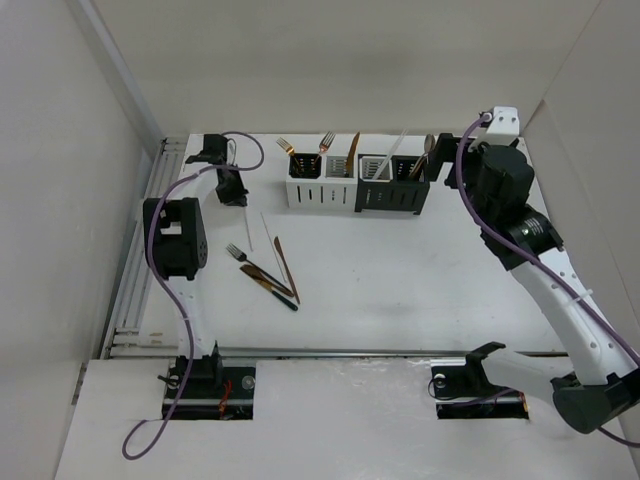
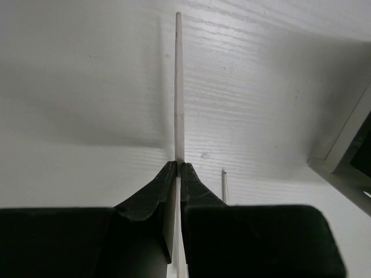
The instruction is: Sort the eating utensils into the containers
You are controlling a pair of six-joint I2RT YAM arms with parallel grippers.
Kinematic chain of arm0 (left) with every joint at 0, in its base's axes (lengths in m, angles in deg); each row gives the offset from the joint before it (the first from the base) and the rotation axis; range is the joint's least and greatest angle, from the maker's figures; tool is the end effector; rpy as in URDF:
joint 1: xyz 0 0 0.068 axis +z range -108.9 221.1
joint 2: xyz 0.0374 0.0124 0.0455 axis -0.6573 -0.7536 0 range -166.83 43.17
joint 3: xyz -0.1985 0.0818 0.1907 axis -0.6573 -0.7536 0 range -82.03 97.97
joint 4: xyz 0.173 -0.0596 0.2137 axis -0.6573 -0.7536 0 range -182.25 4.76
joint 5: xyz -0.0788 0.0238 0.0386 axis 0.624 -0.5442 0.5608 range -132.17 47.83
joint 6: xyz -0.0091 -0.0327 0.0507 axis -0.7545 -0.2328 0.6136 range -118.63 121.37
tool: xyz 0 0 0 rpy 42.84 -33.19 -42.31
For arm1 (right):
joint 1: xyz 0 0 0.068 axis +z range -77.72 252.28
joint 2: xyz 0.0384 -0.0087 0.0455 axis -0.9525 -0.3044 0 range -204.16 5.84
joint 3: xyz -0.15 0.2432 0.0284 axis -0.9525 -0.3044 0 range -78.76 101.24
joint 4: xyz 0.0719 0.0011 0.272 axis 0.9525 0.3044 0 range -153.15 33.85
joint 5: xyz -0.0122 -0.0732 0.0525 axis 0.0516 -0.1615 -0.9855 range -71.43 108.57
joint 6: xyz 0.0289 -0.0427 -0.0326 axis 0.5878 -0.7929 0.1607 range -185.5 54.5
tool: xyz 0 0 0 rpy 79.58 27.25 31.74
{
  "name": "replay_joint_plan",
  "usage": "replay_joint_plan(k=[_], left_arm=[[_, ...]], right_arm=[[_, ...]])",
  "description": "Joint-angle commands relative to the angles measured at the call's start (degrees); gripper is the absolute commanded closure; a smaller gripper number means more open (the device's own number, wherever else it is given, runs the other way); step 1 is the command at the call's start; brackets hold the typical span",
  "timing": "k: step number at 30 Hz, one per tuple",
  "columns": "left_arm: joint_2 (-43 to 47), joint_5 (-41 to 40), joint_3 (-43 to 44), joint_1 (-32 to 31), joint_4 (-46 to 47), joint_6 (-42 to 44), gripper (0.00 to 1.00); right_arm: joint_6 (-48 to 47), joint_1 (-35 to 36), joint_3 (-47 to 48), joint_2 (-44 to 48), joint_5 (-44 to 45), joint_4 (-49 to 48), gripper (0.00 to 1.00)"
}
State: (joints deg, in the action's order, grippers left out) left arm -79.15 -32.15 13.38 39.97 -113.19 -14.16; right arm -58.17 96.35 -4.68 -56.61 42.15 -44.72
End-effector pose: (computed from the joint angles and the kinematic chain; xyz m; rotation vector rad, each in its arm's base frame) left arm 0.5017 -0.0178 0.1849 -0.2484 2.5279 -0.3366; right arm 0.2399 0.0872 0.4594 0.0622 1.6789 0.0650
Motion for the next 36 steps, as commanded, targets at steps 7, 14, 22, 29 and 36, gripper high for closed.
replay_joint_plan(k=[7, 14, 22, 29, 36], left_arm=[[14.91, 1.49, 2.58, 0.16, 0.52, 3.57, 1.00], [21.41, -2.37, 5.30, -5.00, 0.68, 7.35, 1.00], [23.45, -9.40, 13.91, -22.15, 17.64, 21.32, 1.00], [17.13, -7.82, 15.58, -33.93, 36.19, 24.76, 1.00], [6.84, -6.60, 22.09, -38.07, 44.81, 24.14, 1.00]], right_arm=[[0.49, 0.53, 0.54, -1.35, 0.33, -6.40, 0.03], [-0.04, 0.53, 0.01, -1.35, -0.28, -9.03, 0.03], [-0.57, -3.50, -1.21, 1.10, -0.28, -9.03, 0.03], [-2.76, -4.56, -6.05, 9.27, 2.53, -9.03, 0.04], [-6.54, -4.56, -6.24, 11.30, 5.95, -3.76, 0.04]])
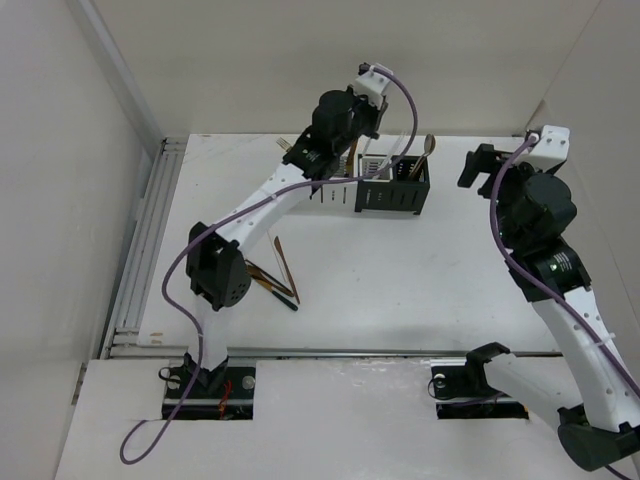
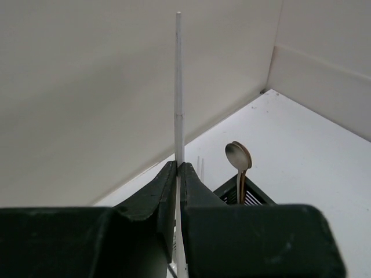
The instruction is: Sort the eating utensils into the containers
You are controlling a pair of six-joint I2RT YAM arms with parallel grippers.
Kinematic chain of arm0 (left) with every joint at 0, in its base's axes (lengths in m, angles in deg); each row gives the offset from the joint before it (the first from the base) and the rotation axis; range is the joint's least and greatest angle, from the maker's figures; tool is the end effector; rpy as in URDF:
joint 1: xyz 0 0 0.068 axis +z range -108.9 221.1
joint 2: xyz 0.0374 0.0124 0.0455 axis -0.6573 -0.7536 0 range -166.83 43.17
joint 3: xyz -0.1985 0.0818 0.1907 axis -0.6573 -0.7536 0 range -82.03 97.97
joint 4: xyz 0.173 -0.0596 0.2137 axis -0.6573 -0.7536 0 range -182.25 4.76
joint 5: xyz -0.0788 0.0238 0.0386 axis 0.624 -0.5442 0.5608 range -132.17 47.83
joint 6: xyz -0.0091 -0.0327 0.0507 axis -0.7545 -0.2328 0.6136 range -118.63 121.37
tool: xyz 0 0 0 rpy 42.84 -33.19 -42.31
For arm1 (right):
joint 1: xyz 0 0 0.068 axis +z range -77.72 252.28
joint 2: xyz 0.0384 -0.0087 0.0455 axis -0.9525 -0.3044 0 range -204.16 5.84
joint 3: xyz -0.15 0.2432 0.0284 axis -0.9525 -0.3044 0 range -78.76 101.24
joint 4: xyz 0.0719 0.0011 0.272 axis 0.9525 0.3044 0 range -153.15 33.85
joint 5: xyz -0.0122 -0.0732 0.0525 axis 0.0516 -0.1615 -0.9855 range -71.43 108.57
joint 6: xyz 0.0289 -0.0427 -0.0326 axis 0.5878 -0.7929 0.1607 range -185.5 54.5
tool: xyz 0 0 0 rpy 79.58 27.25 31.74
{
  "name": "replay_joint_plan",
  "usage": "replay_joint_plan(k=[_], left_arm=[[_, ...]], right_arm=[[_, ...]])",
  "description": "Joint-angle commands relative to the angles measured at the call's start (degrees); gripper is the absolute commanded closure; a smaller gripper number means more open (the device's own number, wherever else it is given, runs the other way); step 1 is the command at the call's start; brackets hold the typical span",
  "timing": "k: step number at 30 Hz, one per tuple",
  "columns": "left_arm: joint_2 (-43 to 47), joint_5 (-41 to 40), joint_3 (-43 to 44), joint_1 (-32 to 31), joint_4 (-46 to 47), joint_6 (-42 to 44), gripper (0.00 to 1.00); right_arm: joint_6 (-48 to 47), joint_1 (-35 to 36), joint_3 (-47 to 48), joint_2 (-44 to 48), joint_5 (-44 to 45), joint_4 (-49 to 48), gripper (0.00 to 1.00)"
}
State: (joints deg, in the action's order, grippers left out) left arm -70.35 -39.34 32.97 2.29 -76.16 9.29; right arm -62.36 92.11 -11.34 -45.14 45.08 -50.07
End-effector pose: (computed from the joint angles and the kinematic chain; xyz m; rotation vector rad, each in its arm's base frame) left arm 0.3986 -0.3234 0.4579 0.5945 1.2711 -0.4830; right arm 0.1925 0.0478 0.4697 0.1500 1.5111 -0.0289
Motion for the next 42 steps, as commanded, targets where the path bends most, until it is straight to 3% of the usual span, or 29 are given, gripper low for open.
replay_joint_plan(k=[1, 6, 17, 18, 19, 20, 21, 24, 29, 31, 32, 33, 36, 37, 38, 40, 42], left_arm=[[-2.58, 0.60, 1.81, -0.39, 9.10, -0.01, 1.00], [-5.74, 0.60, -1.97, -0.92, 19.64, -0.54, 1.00], [-6.64, 1.30, -11.19, -1.45, 21.77, -3.53, 0.99], [-6.11, 0.78, -13.03, -1.45, 21.77, -3.53, 0.89], [-6.11, 0.77, -13.74, -1.45, 21.77, -2.83, 0.72], [-5.24, 0.77, -14.27, -1.45, 21.77, -2.22, 0.36], [-4.53, 0.25, -14.28, -1.45, 21.77, -1.60, 0.23], [-2.51, -3.16, -14.28, -1.45, 20.37, -1.60, 0.00], [3.38, -13.09, -10.33, 0.39, 12.47, -3.69, 0.00], [6.19, -19.31, -8.66, 3.46, -1.20, -11.23, 0.08], [6.98, -20.40, -7.96, 4.69, -7.09, -14.13, 0.19], [8.56, -20.41, -7.95, 7.40, -17.85, -18.86, 0.23], [10.41, -19.09, -13.03, 11.02, -30.66, -22.68, 0.44], [11.20, -17.79, -16.53, 13.12, -37.14, -24.95, 0.64], [11.21, -16.64, -16.56, 14.19, -39.64, -25.58, 0.72], [11.74, -12.96, -22.96, 16.12, -42.03, -25.59, 0.78], [13.13, -8.64, -30.31, 18.58, -40.82, -24.89, 0.78]], right_arm=[[-2.35, -0.32, 0.43, 0.35, 3.55, 2.29, 0.04], [-2.35, -0.32, -0.18, 2.55, 4.17, 2.30, 0.04], [-4.10, -0.32, 0.43, 4.22, 5.93, 4.85, 0.04], [-4.10, -0.32, 1.04, 4.22, 5.93, 4.85, 0.04], [-4.10, -0.32, 1.05, 4.22, 5.93, 4.85, 0.04], [-4.10, -0.32, 1.05, 4.22, 5.32, 4.07, 0.04], [-4.71, -0.32, 1.05, 3.70, 4.36, 4.06, 0.04], [-4.72, -0.32, 0.43, 3.08, 1.81, 2.48, 0.04], [-4.72, -0.32, -0.09, 0.97, -1.97, 0.46, 0.04], [-4.72, -0.32, -0.09, -0.60, -3.99, -0.25, 0.04], [-4.72, -0.32, -0.09, -0.61, -4.52, -0.77, 0.04], [-4.72, -0.32, -0.09, -1.31, -5.22, -0.78, 0.04], [-3.23, -0.32, -1.23, -1.93, -6.90, -2.09, 0.04], [-3.22, -0.32, -1.24, -2.54, -8.47, -2.70, 0.04], [-3.22, -0.32, -1.24, -3.24, -9.18, -2.71, 0.04], [-2.70, -0.32, -1.24, -4.03, -10.41, -2.71, 0.04], [-2.17, -0.32, -1.24, -4.57, -11.64, -2.71, 0.04]])
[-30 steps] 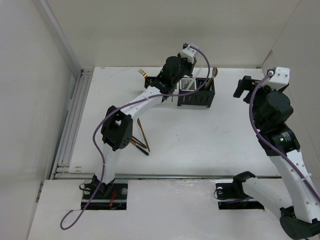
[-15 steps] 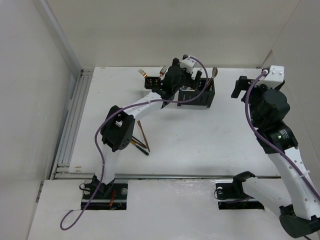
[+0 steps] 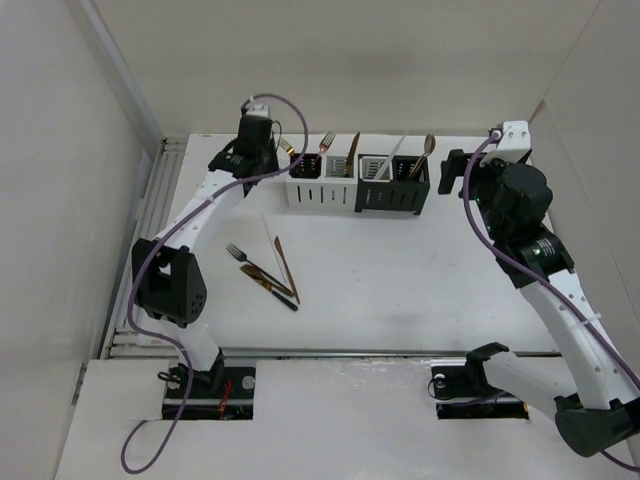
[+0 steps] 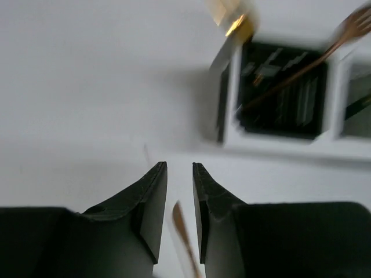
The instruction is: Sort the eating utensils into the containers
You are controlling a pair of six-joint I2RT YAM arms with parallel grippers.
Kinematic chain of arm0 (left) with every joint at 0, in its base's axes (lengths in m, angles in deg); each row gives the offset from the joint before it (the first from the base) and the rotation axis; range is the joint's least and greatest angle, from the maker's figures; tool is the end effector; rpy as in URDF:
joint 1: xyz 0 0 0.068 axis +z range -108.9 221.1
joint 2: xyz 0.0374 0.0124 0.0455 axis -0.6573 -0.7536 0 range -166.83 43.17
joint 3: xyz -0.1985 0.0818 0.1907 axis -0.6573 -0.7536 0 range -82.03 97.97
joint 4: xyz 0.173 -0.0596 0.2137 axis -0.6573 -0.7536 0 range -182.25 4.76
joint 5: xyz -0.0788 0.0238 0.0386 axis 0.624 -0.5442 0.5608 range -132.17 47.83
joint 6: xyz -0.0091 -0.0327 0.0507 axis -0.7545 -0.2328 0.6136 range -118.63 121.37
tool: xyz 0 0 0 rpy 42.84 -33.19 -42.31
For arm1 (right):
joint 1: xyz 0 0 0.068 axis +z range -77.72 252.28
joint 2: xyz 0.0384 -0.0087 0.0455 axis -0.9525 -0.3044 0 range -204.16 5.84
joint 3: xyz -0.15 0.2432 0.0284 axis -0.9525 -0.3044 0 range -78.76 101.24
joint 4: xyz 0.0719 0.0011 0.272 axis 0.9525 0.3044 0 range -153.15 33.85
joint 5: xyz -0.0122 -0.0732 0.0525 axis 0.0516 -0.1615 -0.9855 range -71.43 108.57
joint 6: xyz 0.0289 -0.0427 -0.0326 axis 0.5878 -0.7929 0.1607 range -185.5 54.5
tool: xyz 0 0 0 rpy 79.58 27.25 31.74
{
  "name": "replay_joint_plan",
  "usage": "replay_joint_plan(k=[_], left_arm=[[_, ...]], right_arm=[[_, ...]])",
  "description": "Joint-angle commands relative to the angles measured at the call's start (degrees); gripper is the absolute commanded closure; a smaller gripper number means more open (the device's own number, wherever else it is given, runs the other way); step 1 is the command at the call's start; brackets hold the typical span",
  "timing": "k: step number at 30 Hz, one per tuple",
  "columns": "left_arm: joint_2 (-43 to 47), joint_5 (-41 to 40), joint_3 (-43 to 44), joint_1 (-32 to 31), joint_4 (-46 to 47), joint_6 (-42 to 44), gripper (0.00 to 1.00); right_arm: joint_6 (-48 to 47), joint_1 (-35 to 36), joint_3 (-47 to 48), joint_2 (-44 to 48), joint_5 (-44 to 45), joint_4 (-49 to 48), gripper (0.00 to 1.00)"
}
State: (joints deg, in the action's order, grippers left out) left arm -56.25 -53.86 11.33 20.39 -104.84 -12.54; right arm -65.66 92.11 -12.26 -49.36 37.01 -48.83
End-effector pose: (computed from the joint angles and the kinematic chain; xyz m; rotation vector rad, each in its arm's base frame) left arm 0.4181 -0.1482 0.3687 -0.0101 2.0130 -0.1796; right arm 0.2186 0.0635 0.4472 -0.0354 1.6206 0.0035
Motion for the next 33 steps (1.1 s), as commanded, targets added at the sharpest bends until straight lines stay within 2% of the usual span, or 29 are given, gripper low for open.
replay_joint_plan(k=[1, 6, 12, 16, 21, 24, 28, 30, 32, 33], left_arm=[[-0.95, 6.84, -10.81, 1.10, -12.13, -3.05, 0.78], [0.28, 11.86, -18.21, 2.34, -8.28, -1.64, 0.78], [-5.07, 14.58, -20.06, 2.34, -8.35, -1.64, 0.80], [-6.84, 15.10, -21.20, 2.34, -8.35, -2.96, 0.85], [-8.25, 12.83, -21.81, 1.81, -8.97, -3.58, 0.89], [-8.25, 11.08, -21.82, 1.81, -8.97, -4.19, 0.96], [-9.30, 8.25, -22.87, 1.81, -8.97, -4.19, 0.96], [-9.30, 6.50, -22.87, 1.81, -9.50, -4.19, 0.91], [-9.30, 3.96, -23.49, 1.81, -10.02, -3.58, 0.77], [-9.30, 2.90, -23.49, 1.81, -10.63, -2.80, 0.74]], right_arm=[[1.13, -0.32, -0.32, -0.35, -3.58, -3.35, 0.04], [1.75, -0.32, 0.21, -0.35, -3.58, -1.68, 0.04], [2.27, -0.32, 1.35, 0.27, -0.34, 1.40, 0.04], [2.27, -0.32, 1.35, 2.20, 2.48, 1.93, 0.04], [2.27, -0.32, 1.88, 2.82, 4.67, 1.93, 0.04], [2.27, -0.32, 1.88, 3.34, 4.68, 1.93, 0.04], [2.27, -0.32, 1.88, 3.34, 5.82, 2.46, 0.04], [2.27, -0.32, 1.88, 3.34, 5.82, 2.46, 0.04], [1.66, -0.32, 1.88, 3.34, 5.82, 1.94, 0.04], [1.66, -0.32, 1.88, 3.34, 6.34, 1.93, 0.04]])
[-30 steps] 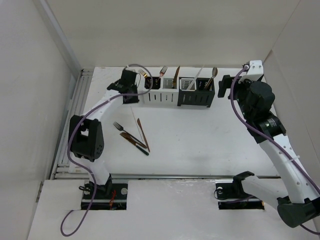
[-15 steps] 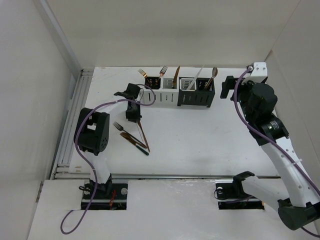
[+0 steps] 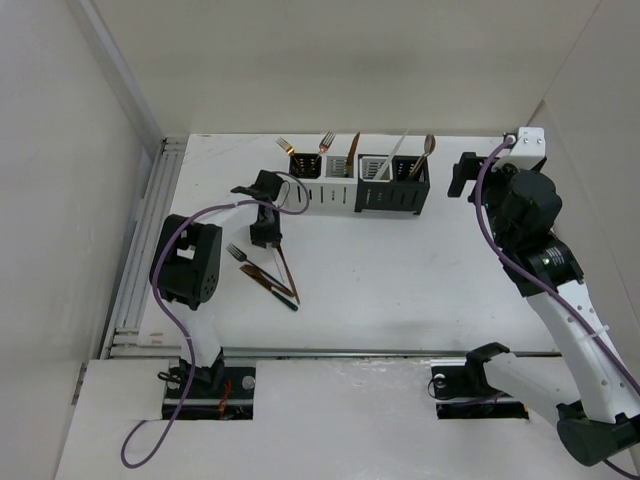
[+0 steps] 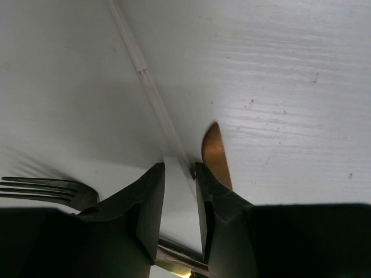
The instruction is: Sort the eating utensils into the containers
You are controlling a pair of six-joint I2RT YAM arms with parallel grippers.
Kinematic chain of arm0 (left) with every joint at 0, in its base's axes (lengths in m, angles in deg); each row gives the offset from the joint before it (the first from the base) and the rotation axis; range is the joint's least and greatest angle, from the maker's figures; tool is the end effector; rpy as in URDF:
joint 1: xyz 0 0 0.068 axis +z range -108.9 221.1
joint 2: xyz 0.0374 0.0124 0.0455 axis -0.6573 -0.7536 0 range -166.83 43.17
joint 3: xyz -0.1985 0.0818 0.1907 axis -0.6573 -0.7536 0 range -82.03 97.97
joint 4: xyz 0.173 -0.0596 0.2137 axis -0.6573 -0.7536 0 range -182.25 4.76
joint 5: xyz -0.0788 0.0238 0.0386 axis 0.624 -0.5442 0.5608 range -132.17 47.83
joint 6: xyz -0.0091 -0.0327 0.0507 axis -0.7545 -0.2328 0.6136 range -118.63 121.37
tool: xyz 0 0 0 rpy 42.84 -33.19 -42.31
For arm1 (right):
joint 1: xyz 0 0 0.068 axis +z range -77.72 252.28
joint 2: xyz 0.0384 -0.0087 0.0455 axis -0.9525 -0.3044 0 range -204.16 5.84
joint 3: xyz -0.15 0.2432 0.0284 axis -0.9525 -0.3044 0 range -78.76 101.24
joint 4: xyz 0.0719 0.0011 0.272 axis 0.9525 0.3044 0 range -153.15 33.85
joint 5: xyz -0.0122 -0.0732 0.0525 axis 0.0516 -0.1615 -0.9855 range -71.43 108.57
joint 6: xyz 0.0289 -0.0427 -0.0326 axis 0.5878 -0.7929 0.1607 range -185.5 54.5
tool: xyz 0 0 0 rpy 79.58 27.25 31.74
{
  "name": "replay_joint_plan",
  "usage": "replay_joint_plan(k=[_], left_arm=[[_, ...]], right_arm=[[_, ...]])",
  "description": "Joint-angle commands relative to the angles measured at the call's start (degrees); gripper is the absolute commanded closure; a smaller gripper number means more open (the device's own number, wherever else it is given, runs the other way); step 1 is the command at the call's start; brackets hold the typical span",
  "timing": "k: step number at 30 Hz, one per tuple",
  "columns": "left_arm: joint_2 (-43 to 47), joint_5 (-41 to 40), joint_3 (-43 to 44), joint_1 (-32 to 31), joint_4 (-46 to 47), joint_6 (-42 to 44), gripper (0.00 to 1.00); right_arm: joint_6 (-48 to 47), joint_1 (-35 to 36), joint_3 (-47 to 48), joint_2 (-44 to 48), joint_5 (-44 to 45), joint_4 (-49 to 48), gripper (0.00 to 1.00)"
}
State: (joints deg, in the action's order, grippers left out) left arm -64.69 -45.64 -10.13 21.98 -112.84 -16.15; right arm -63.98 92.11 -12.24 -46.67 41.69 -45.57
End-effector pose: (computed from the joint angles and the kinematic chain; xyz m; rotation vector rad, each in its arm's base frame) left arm 0.3876 -0.1314 0.1641 0.0183 2.6821 -0.1209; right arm 0.2033 0.0543 0.4501 0.0487 1.6277 -0.0430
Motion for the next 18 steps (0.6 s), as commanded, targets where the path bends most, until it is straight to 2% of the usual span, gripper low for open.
replay_joint_plan(k=[1, 5, 11, 15, 18], left_arm=[[-0.87, -6.37, -2.03, 0.22, -3.42, 1.34, 0.74], [-1.92, -9.37, -0.71, 2.49, -4.66, 3.10, 0.74], [-1.93, -3.40, 1.75, 3.56, -6.15, 3.63, 0.74], [-2.18, 5.20, 0.35, 3.56, -6.16, 3.63, 0.74], [-3.50, 5.84, -0.17, 3.56, -5.63, 3.10, 0.79]], right_arm=[[-0.55, -0.32, 1.86, 0.66, 1.67, -1.32, 0.04], [-0.55, -0.32, 1.86, 0.66, 1.67, -1.32, 0.04], [-1.08, -0.32, 1.86, 0.66, 1.67, -1.85, 0.04], [-1.69, -0.32, 1.86, 0.66, 2.72, -1.85, 0.04], [-1.69, -0.32, 1.86, 0.66, 2.73, -1.32, 0.04]])
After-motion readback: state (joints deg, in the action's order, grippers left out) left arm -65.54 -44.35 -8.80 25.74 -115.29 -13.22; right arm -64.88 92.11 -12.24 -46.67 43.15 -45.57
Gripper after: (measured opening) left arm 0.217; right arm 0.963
